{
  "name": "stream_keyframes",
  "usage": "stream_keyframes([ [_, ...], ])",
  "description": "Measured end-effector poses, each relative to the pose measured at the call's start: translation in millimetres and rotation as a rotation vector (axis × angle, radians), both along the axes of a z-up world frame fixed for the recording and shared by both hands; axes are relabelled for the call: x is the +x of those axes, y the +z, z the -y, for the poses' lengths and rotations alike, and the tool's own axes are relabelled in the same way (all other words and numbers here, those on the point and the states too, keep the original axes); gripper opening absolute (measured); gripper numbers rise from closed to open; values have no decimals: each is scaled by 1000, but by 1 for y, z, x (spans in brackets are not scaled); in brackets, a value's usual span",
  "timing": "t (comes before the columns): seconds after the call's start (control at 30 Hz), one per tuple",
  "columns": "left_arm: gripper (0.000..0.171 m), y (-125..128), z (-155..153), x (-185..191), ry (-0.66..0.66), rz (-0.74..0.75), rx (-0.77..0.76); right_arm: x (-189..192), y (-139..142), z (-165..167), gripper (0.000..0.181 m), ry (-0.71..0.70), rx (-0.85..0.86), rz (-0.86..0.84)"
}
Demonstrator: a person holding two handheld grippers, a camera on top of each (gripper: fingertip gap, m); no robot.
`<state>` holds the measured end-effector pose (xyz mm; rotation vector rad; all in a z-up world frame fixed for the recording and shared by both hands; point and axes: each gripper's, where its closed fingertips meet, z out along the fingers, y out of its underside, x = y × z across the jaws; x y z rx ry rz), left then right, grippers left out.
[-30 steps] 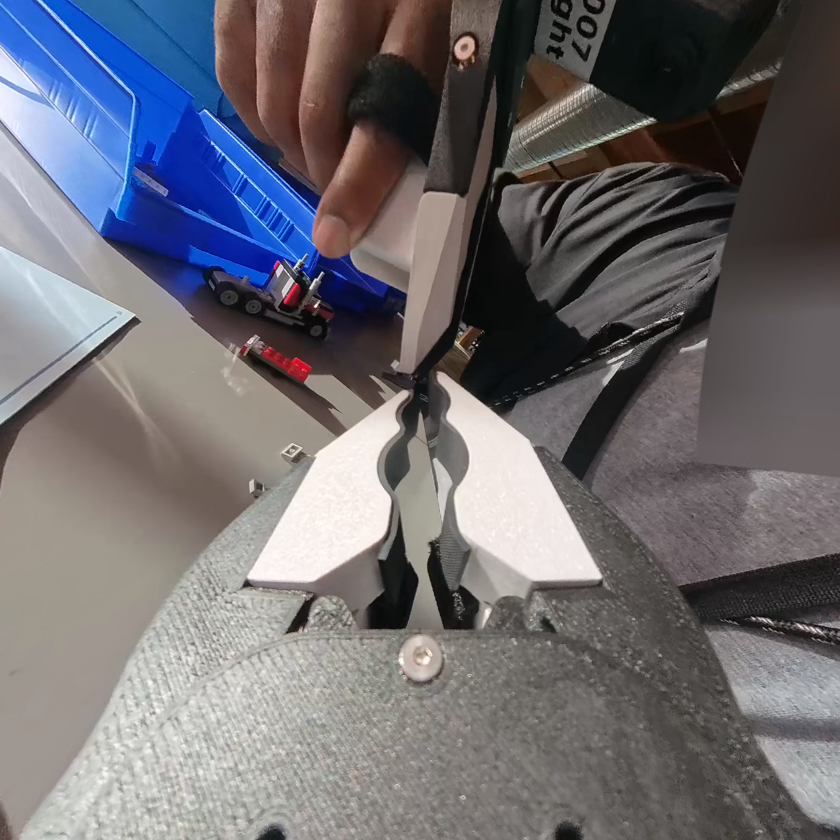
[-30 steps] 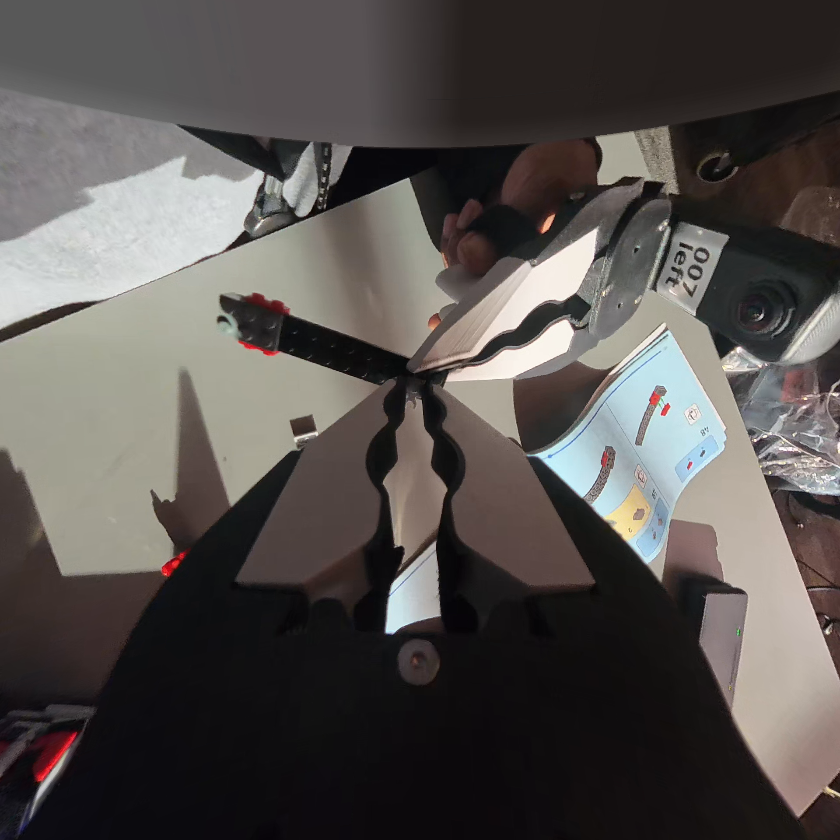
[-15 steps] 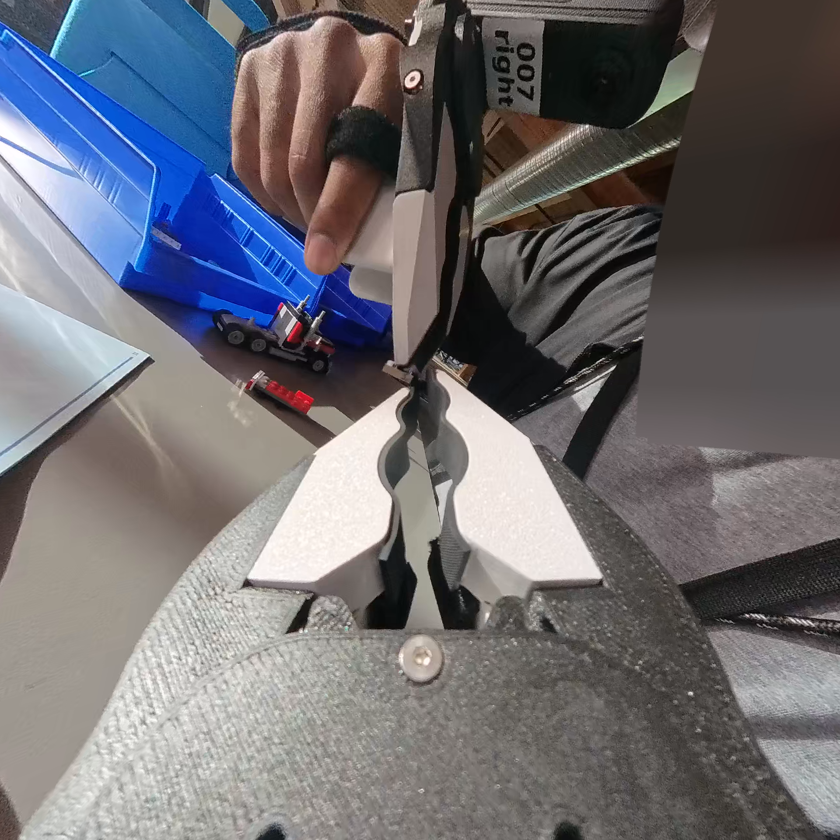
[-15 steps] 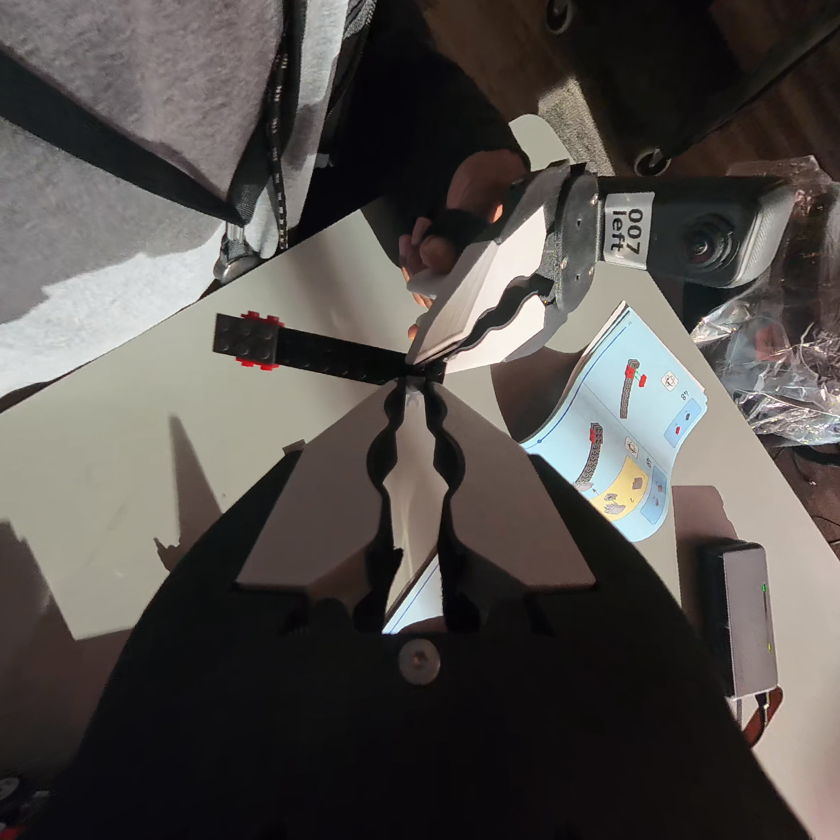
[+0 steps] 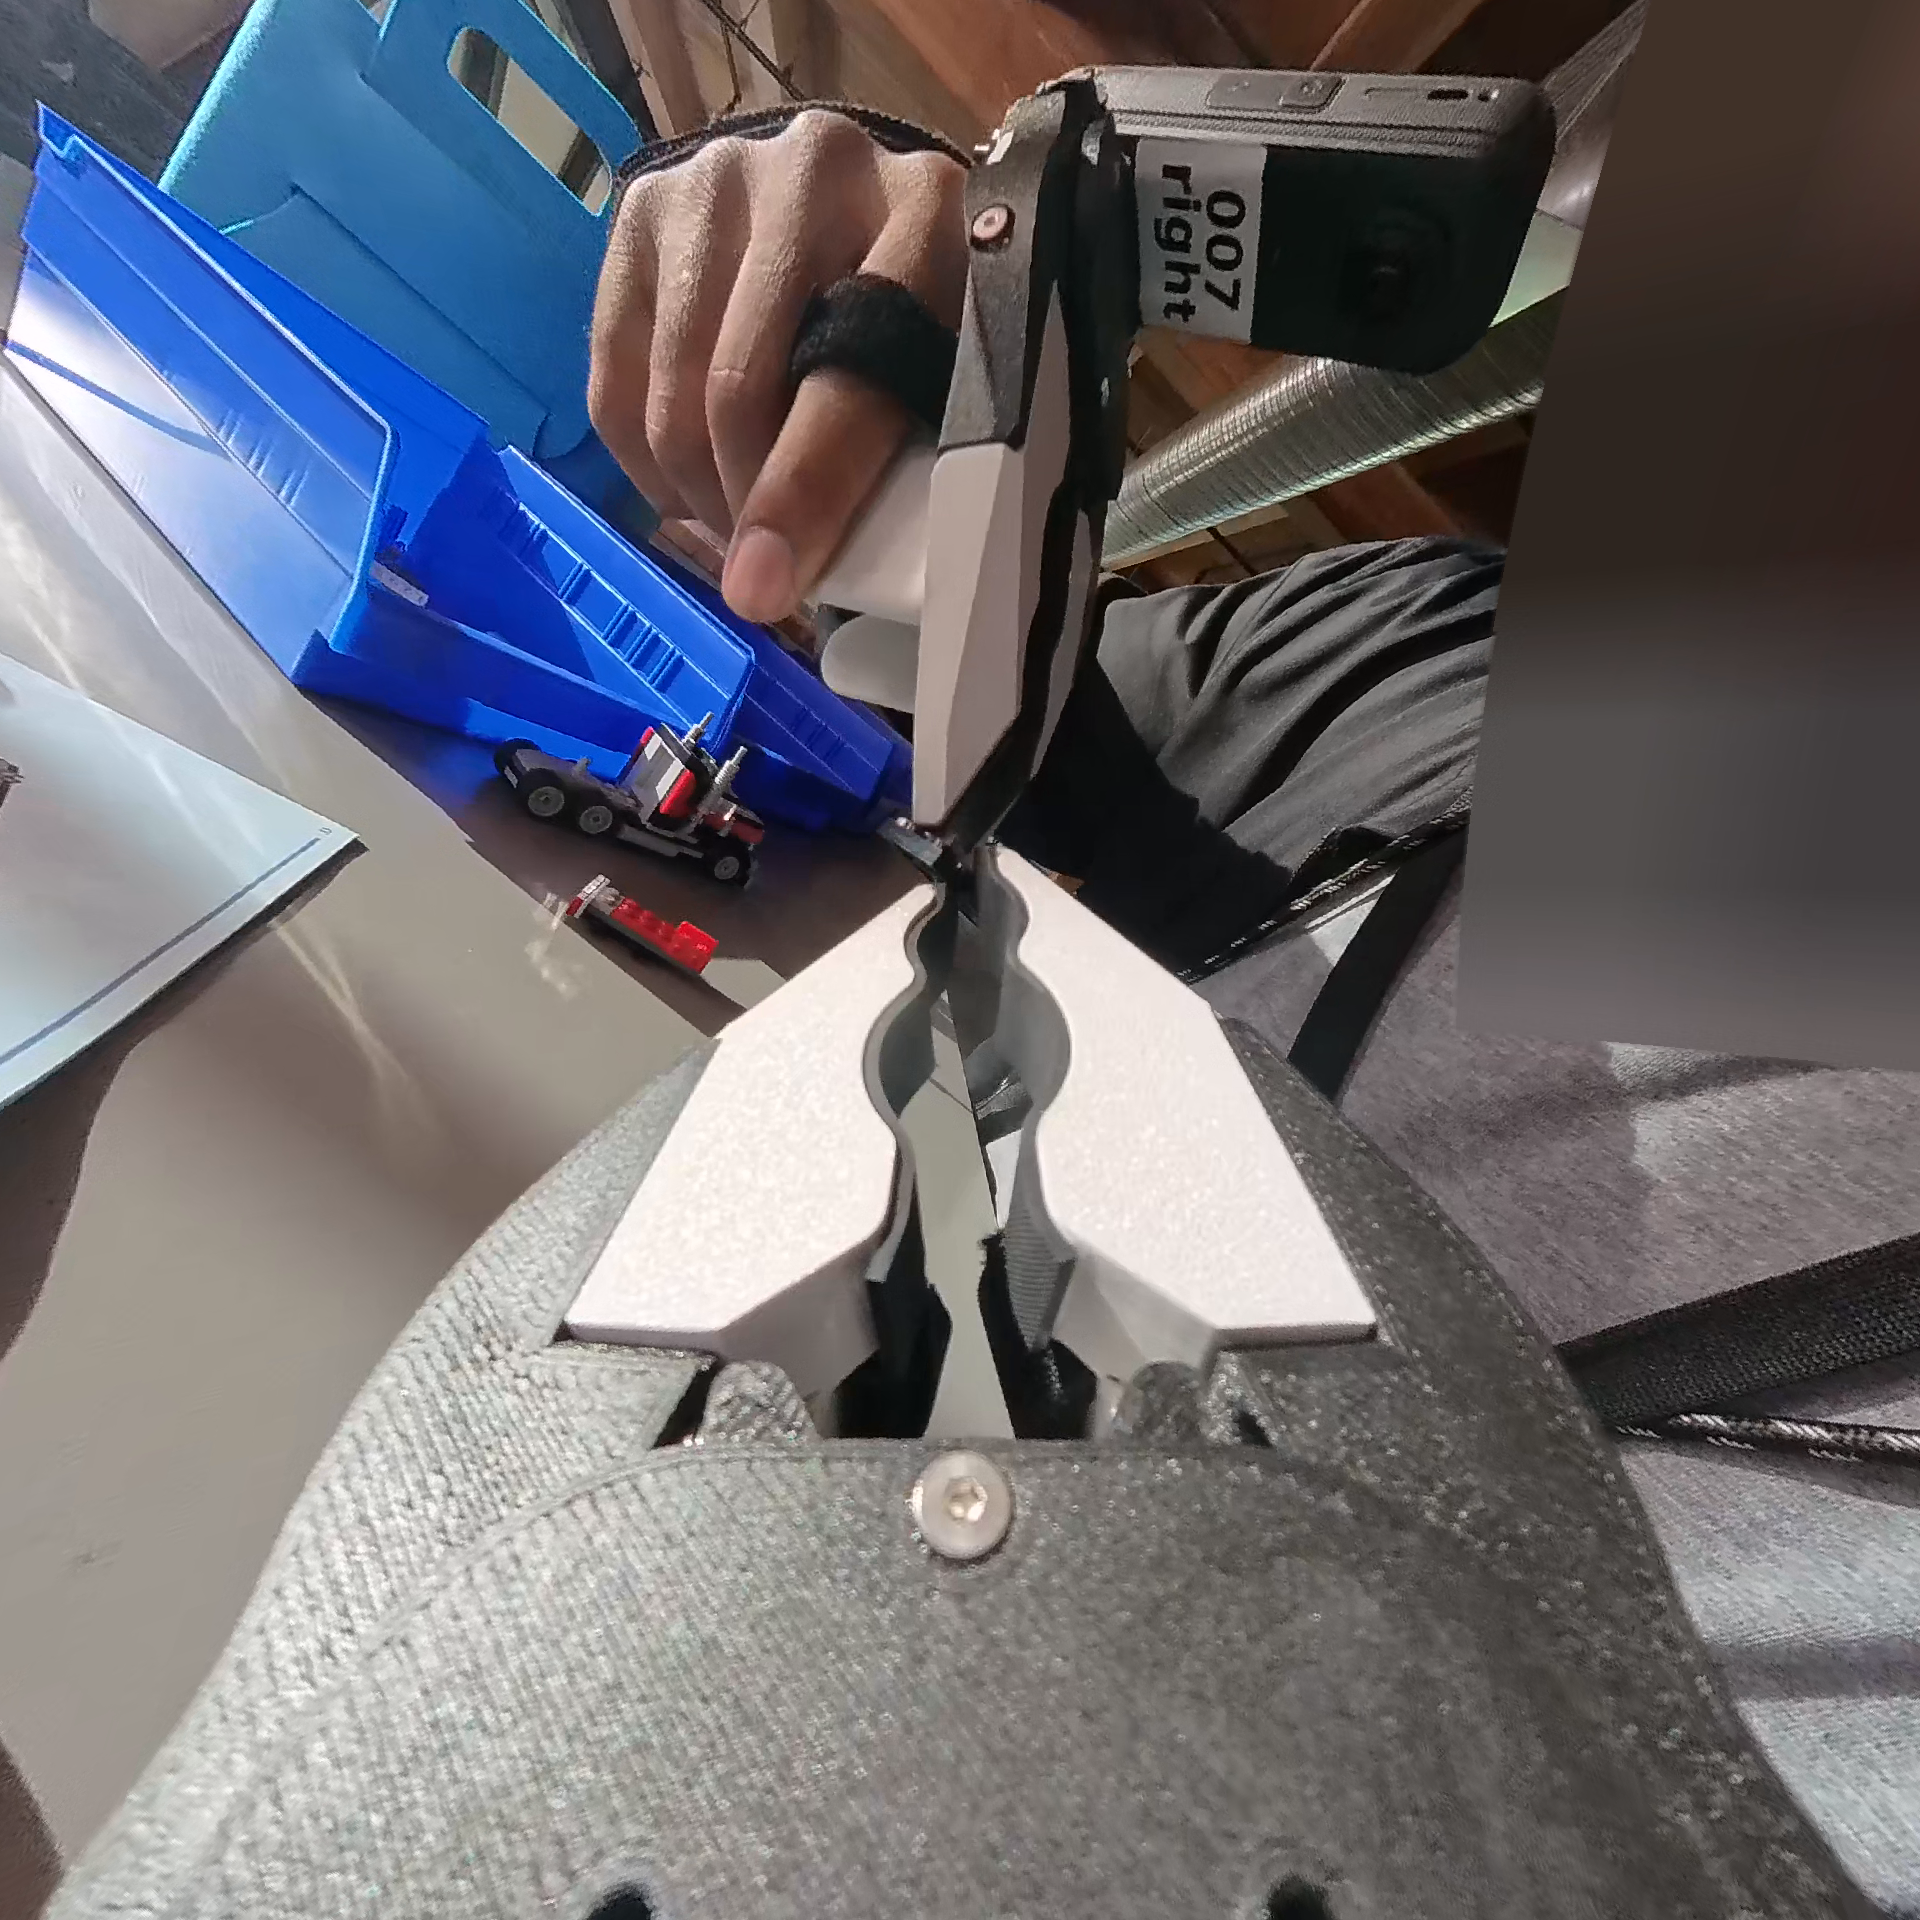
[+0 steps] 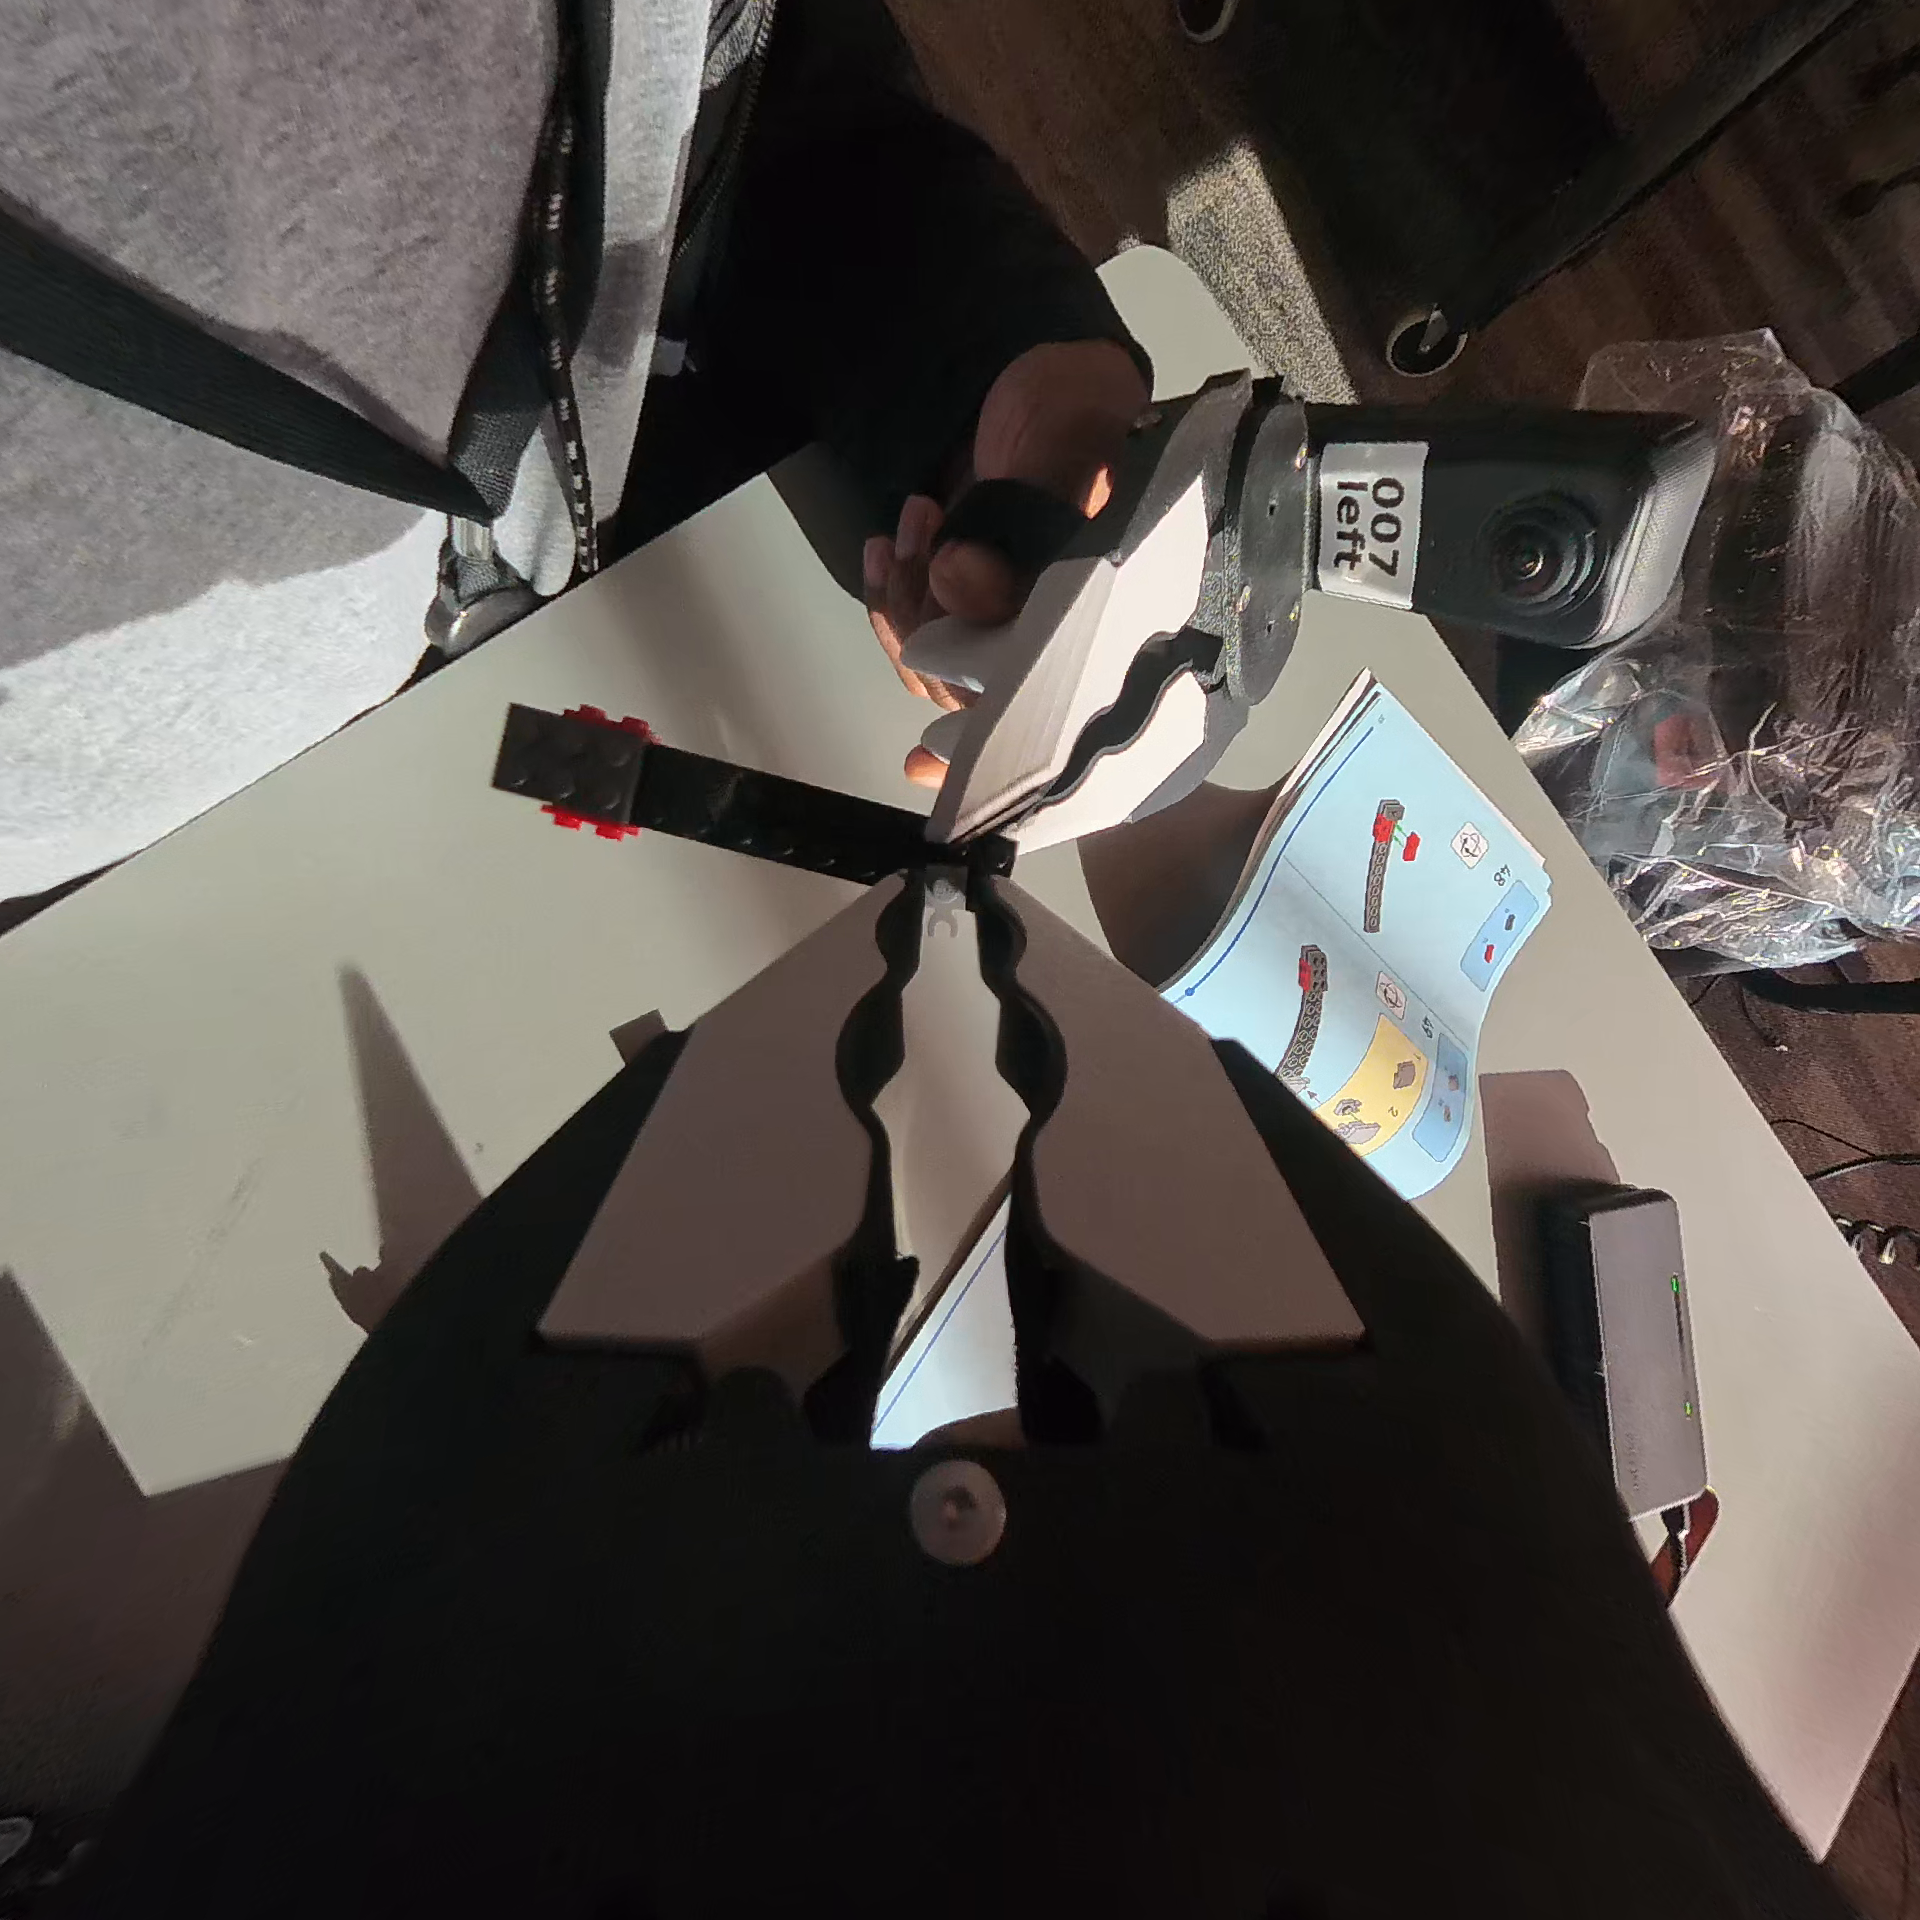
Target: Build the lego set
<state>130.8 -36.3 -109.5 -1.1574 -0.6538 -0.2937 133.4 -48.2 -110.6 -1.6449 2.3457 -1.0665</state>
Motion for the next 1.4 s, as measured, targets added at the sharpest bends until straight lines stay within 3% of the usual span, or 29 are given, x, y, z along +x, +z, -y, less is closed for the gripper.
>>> stream_keyframes([
  [0.37, 5, 4, 8, -3, 26, 17, 54, -3, 4, 7, 11, -39, 9, -23],
  [0.67, 5, 8, 25, -16, 33, 173, 247, -15, 7, 25, 9, -118, 44, -92],
  [1.4, 4, 14, 29, -14, 53, 122, 272, -14, 13, 30, 11, -134, 45, -85],
])
